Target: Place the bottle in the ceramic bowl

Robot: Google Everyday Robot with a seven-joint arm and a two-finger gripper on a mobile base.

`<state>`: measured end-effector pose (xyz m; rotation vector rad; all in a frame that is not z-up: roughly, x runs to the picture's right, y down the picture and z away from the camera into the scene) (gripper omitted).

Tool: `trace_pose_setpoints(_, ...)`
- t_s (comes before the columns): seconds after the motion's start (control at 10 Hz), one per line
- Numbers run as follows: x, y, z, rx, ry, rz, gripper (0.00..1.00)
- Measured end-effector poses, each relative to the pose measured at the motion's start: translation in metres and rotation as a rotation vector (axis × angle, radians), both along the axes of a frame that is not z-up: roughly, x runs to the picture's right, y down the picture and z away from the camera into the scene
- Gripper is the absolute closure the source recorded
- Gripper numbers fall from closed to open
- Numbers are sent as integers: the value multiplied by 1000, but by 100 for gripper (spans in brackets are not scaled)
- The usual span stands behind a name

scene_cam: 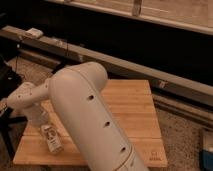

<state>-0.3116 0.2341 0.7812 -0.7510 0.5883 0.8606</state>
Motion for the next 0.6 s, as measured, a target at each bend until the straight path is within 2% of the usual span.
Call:
trace_pose_setpoints(0.3,-1,-3,1,-18,-3,2,97)
trace_pose_setpoints(0.6,5,-29,-9,-14,-25,66,100)
